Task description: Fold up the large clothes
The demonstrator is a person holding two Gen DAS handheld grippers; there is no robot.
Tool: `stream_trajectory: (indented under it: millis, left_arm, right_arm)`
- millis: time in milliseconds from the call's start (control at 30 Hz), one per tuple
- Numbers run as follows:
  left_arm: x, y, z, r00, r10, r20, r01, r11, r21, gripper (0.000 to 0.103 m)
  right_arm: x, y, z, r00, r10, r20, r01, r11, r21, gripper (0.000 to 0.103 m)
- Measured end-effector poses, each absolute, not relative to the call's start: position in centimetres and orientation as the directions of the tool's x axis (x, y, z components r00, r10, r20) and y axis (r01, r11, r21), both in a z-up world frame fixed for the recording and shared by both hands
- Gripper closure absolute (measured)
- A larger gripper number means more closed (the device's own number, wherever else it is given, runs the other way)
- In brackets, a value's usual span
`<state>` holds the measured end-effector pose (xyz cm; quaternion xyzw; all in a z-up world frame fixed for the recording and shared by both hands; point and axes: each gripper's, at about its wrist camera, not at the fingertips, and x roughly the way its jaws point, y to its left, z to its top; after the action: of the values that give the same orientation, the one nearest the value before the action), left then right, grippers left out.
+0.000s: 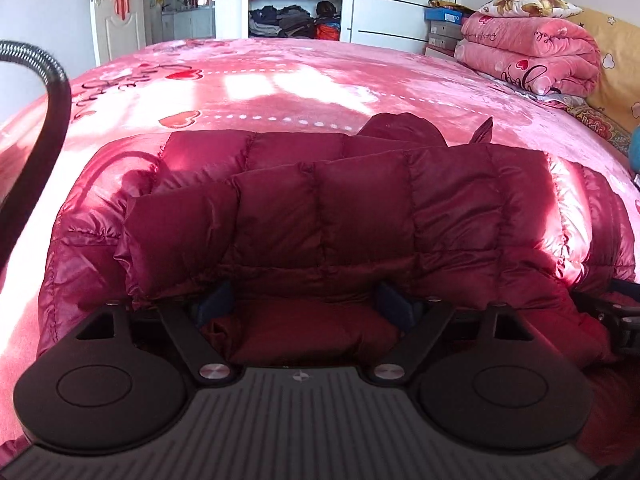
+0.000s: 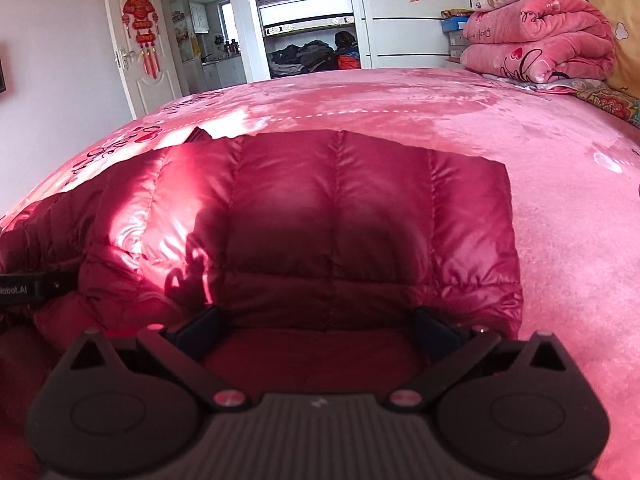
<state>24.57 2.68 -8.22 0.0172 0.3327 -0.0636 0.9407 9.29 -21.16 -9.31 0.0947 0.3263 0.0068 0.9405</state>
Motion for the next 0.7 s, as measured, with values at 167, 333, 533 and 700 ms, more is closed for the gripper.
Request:
stream_trajectory:
  millis: [167,333,533,700]
  left_arm:
    - [23.2,3.3,-7.2,0.785,-0.110,-0.610,0.136,0.991,-0.003,0.001]
    - [19.7,4.2,-4.6,0.813,-0.124,-0.569,0.157,0.988,0.009,0.003]
    - [13.2,6.8,-1.8,0.828,-0.139,-0.544,0.151,0.988,-0.022,0.003]
    - [7.6,9.1,-1.3,0.808,-0.129,-0.575,0.134,0.990,-0.035,0.002]
  right_arm:
    - [8.9,-21.2,-9.4,0.804,0.073,-0.591,0.047,0.981,0.187,0.000]
    - [7.4,-22.2,-8.8,0.826,0.087,-0.557,0.060,0.969,0.241,0.000]
    - [4.7,-22.6,-6.7,0.824,0.049,-0.565,0.118,0.960,0.255,0.001]
    - [1.6,-22.0,-5.2,0.805,0.023,-0.593,0.130,0.968,0.214,0.001]
